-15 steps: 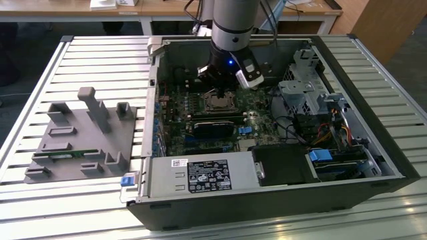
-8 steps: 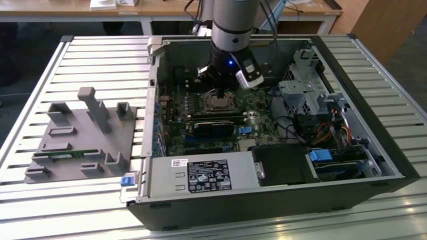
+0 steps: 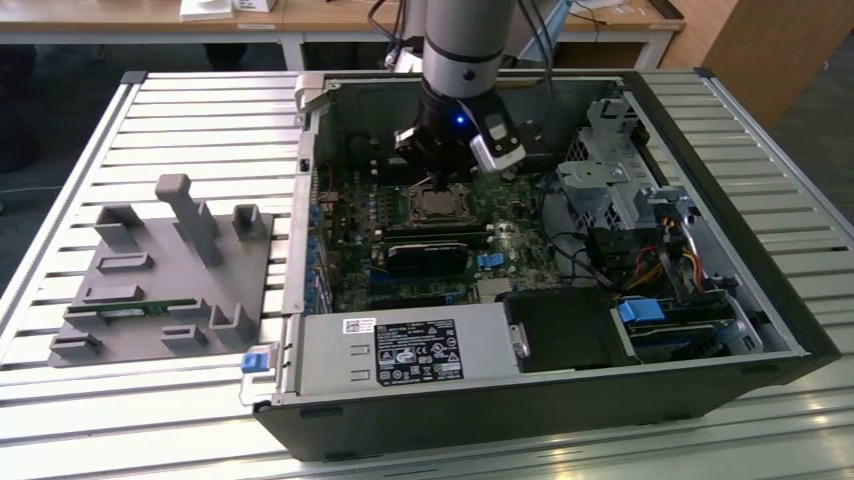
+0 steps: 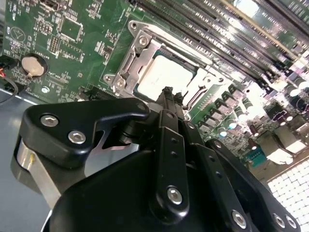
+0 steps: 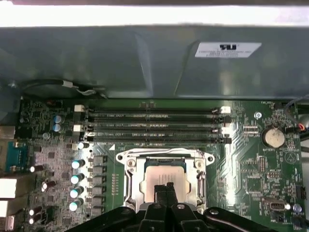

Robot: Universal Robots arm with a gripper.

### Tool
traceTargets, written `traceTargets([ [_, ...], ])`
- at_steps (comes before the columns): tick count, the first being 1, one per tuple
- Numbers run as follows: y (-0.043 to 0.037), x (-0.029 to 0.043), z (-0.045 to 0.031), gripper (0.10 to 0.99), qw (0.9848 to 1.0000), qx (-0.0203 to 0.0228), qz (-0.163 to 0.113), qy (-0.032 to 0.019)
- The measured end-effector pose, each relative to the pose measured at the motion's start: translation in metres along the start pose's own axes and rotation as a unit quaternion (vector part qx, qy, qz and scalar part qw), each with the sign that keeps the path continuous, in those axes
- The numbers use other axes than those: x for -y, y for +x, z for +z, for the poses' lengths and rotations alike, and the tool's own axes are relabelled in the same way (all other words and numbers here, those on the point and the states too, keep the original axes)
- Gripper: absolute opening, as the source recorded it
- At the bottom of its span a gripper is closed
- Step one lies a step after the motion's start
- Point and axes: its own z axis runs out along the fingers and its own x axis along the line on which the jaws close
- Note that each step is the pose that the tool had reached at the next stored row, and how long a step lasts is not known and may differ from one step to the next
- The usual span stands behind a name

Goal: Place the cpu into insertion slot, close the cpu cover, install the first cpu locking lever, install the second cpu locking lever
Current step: 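Install the first cpu locking lever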

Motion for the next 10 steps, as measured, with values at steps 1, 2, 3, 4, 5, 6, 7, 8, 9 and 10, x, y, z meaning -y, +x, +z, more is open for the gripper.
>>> traceTargets([
  [1, 0.0000, -0.0007, 0.0001, 0.106, 1.0000, -0.0001, 0.000, 0.0001],
  [2, 0.0000, -0.0010, 0.0001, 0.106, 1.0000, 0.0000, 0.000, -0.0006],
  [3, 0.0000, -0.0011, 0.0002, 0.106, 1.0000, 0.0000, 0.000, -0.0009],
  [4, 0.0000, -0.0013, 0.0002, 0.106, 1.0000, 0.0000, 0.000, -0.0009],
  [5, 0.0000, -0.0015, 0.0002, 0.106, 1.0000, -0.0001, 0.000, -0.0009],
  [6, 0.0000, -0.0016, 0.0002, 0.106, 1.0000, 0.0000, 0.000, -0.0010],
  [7, 0.0000, -0.0019, 0.0002, 0.106, 1.0000, 0.0000, 0.000, -0.0010],
  [8, 0.0000, -0.0020, 0.0003, 0.106, 1.0000, 0.0000, 0.000, -0.0010],
  [9, 0.0000, -0.0021, 0.0003, 0.106, 1.0000, 0.0000, 0.000, -0.0010],
  [10, -0.0001, -0.0025, 0.0004, 0.106, 1.0000, 0.0000, 0.000, -0.0010],
])
